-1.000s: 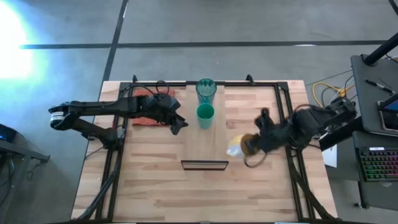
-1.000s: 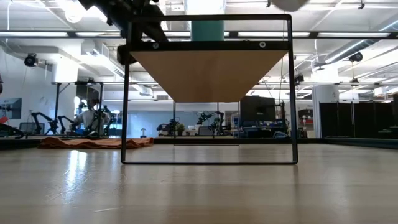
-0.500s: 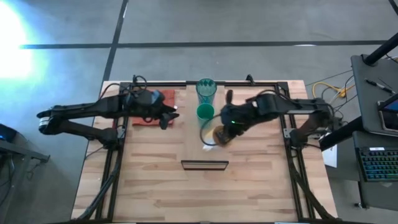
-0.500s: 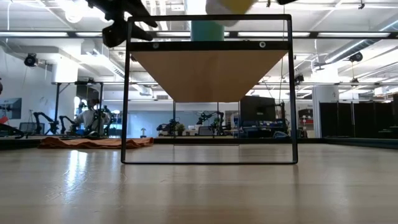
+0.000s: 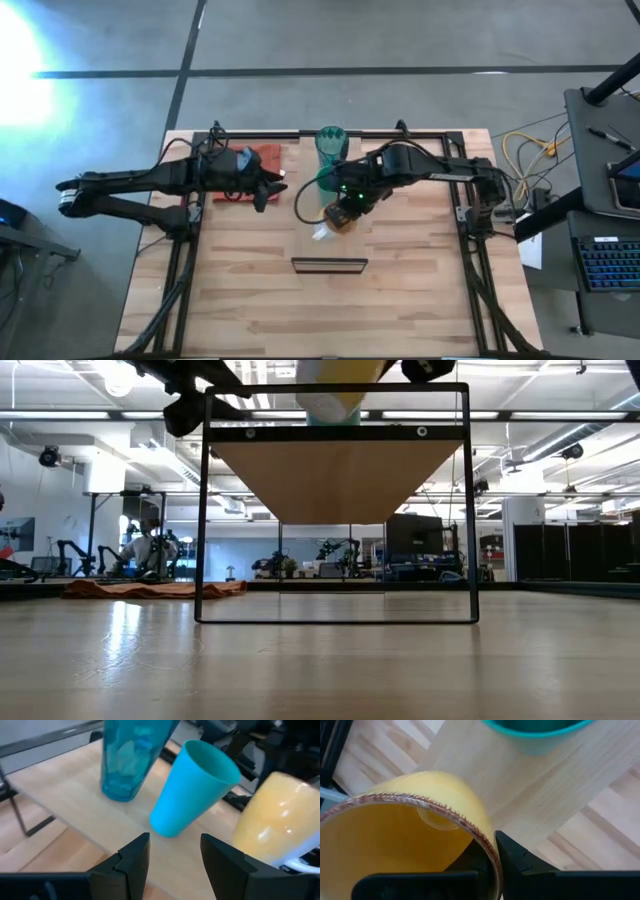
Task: Stack small to large cups/mugs on shelf
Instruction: Put the yellow mug on the shelf
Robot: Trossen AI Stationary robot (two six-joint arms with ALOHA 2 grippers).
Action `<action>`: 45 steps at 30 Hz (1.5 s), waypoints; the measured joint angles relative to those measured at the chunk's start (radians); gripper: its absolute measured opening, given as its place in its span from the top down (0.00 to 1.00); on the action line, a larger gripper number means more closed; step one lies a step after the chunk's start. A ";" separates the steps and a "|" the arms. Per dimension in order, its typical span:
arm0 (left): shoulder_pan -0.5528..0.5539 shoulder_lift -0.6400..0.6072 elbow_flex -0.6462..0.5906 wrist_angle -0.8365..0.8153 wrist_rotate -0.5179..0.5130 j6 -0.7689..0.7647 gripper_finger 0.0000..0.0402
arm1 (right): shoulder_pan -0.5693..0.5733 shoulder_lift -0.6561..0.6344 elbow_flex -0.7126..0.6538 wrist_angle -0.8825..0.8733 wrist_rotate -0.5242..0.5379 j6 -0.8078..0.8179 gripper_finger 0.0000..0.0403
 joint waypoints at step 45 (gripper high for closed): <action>-0.006 0.070 -0.035 0.049 0.059 0.034 0.60 | 0.010 0.061 -0.011 -0.031 -0.026 0.112 0.79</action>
